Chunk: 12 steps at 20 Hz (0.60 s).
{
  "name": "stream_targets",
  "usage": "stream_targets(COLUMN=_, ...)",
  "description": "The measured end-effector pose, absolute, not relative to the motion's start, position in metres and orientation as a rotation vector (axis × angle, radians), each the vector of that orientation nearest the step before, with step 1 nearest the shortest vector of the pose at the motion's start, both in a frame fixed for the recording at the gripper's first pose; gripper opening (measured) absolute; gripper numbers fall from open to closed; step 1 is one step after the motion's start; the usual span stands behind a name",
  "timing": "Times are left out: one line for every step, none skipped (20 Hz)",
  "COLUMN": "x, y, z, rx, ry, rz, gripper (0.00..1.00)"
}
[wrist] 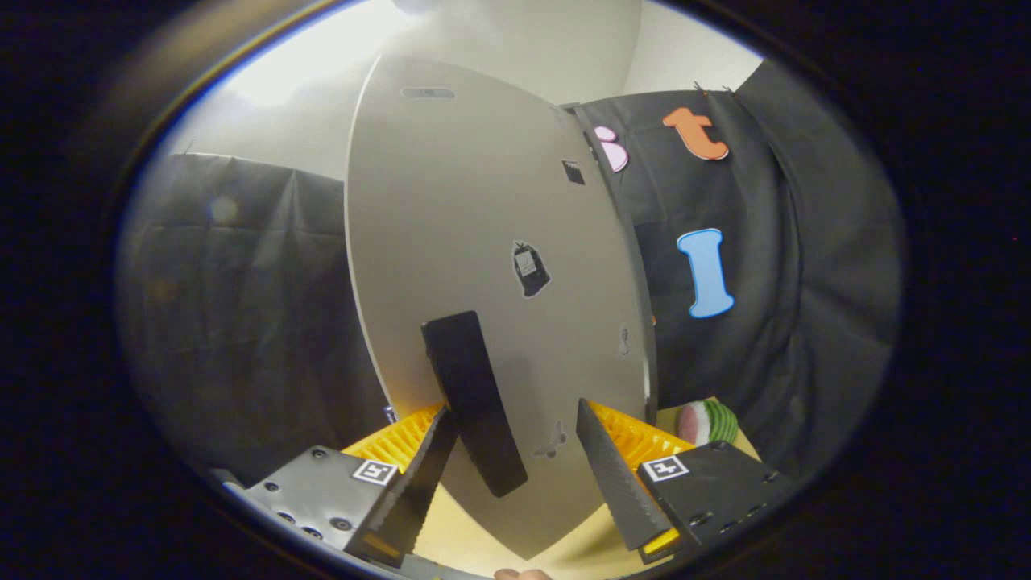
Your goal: Open the shoe cabinet door, grab the shoes and put them into the shoe cabinet, then close the shoe cabinet door.
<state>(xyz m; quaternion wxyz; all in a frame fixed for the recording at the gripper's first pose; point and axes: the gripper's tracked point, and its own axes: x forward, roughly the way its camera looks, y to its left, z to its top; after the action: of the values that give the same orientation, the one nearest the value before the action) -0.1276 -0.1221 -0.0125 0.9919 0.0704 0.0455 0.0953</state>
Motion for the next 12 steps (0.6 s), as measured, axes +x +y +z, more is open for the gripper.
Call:
stream_targets(x=-0.123, y=-0.119, z=-0.014, rx=0.140, ry=0.095, rz=0.192, gripper=0.94)
stream_targets(x=-0.120, y=-0.115, z=-0.015, rx=0.138, ry=0.098, rz=0.194, gripper=0.95)
stream_targets(x=-0.115, y=-0.113, z=-0.014, rx=0.136, ry=0.095, rz=0.193, gripper=0.95)
stream_targets(x=-0.112, y=-0.110, z=-0.014, rx=0.131, ry=0.095, rz=0.194, gripper=0.96)
stream_targets(x=-0.108, y=-0.105, z=-0.016, rx=0.125, ry=0.100, rz=0.199, gripper=0.96)
stream_targets(x=-0.105, y=-0.101, z=-0.017, rx=0.123, ry=0.098, rz=0.201, gripper=0.97)
stream_targets(x=-0.102, y=-0.096, z=-0.017, rx=0.118, ry=0.098, rz=0.200, gripper=0.97)
stream_targets(x=-0.097, y=-0.092, z=-0.017, rx=0.115, ry=0.095, rz=0.198, gripper=0.98)
stream_targets(x=-0.096, y=-0.092, z=-0.018, rx=0.108, ry=0.093, rz=0.196, gripper=0.98)
stream_targets(x=-0.092, y=-0.089, z=-0.018, rx=0.101, ry=0.088, rz=0.192, gripper=0.99)
stream_targets(x=-0.088, y=-0.084, z=-0.019, rx=0.092, ry=0.083, rz=0.187, gripper=0.99)
stream_targets(x=-0.083, y=-0.080, z=-0.017, rx=0.084, ry=0.077, rz=0.182, gripper=0.99)
